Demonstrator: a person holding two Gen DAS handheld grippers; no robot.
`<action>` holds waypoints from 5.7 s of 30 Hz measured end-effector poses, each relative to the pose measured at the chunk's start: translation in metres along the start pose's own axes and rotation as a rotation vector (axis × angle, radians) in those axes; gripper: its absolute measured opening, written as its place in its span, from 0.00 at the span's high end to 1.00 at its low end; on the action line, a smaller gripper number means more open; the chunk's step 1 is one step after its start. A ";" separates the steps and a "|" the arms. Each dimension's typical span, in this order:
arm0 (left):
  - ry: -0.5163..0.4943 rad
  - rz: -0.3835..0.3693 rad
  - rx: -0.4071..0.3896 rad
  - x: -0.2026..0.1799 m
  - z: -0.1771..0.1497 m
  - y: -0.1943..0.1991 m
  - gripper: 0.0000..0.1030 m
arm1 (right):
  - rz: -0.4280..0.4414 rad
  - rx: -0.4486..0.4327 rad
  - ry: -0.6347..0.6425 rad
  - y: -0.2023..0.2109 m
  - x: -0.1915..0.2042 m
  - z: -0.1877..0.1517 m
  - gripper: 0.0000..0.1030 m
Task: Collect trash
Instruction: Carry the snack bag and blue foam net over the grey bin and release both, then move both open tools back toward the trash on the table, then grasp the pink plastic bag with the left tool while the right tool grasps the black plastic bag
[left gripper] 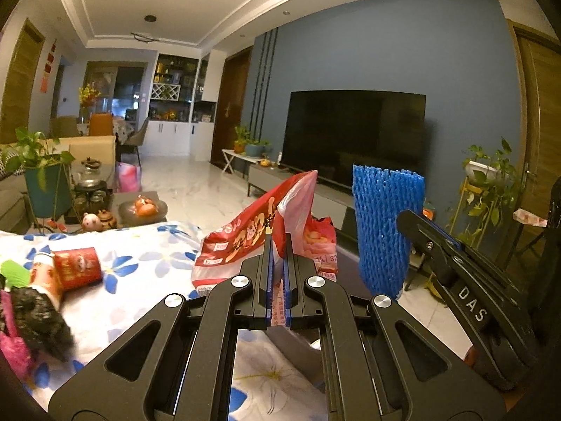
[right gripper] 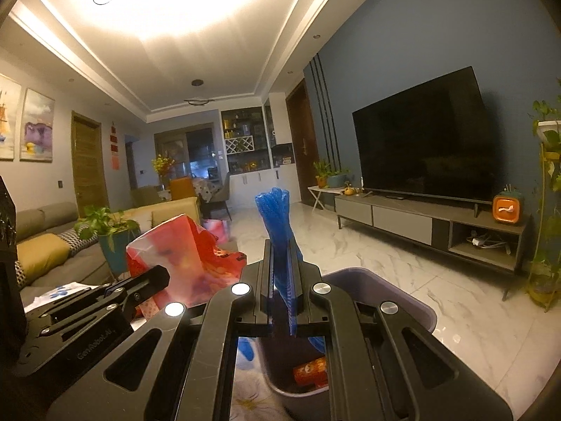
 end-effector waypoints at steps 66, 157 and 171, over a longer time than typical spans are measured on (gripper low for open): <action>0.033 0.079 0.051 0.018 -0.031 -0.029 0.18 | -0.146 0.029 -0.026 -0.018 -0.025 -0.023 0.35; 0.181 0.469 0.110 0.257 -0.096 0.126 0.16 | 0.270 0.285 -0.002 -0.080 0.216 -0.102 0.78; 0.235 0.436 0.343 0.273 -0.119 0.079 0.61 | 0.304 0.275 -0.031 -0.054 0.203 -0.099 0.78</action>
Point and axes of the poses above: each gripper's, at about its wrist camera, not at the fingertips, and y roughly against the way its jaws point, x to its left, z to its top, the point moved 2 cm from there along -y, roughly the way its jaws point, and after that the axes turned 9 degrees about z, right-handed, at the moved point
